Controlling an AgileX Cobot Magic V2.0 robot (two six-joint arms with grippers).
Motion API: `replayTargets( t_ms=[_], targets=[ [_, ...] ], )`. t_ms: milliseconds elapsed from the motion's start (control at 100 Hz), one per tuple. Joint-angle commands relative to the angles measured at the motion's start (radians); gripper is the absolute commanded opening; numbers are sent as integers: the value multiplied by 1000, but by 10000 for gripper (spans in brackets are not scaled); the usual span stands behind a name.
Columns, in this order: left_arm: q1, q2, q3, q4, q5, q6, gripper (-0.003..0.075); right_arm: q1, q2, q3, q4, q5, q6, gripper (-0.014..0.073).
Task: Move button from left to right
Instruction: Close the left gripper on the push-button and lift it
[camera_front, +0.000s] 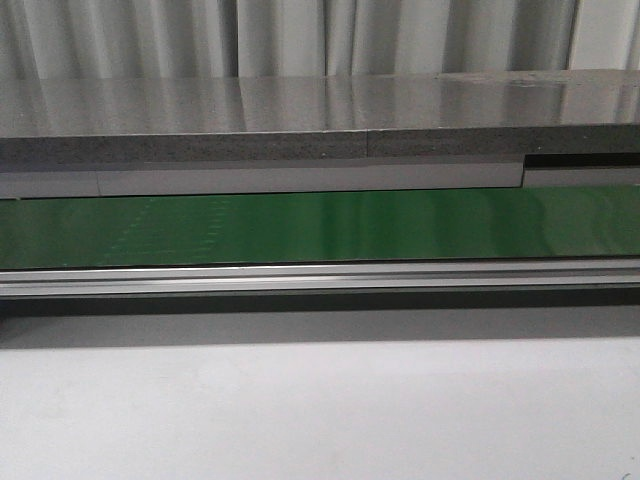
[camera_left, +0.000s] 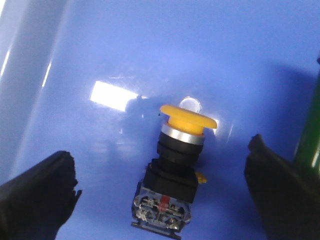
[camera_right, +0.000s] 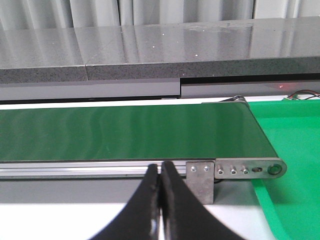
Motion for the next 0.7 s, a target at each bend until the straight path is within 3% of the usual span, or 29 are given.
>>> replayTargets(
  t_ms=[0,360,550,690],
  targets=[
    [5,-27,-30,-12,-47,-2,659,3,-23,-15,-6,-83,-2,-67],
    [5,49,-30,-16,-57,-2,648,3,-23,-15,-6,-83,-2,-67],
    [5,89,-30,-18,-53,-2,586,3,-23,-15,-6,-83,-2,-67],
    [5,91,-30,-21,-53,-2,494,3,-23,-15,-6,-83,-2,-67]
  ],
)
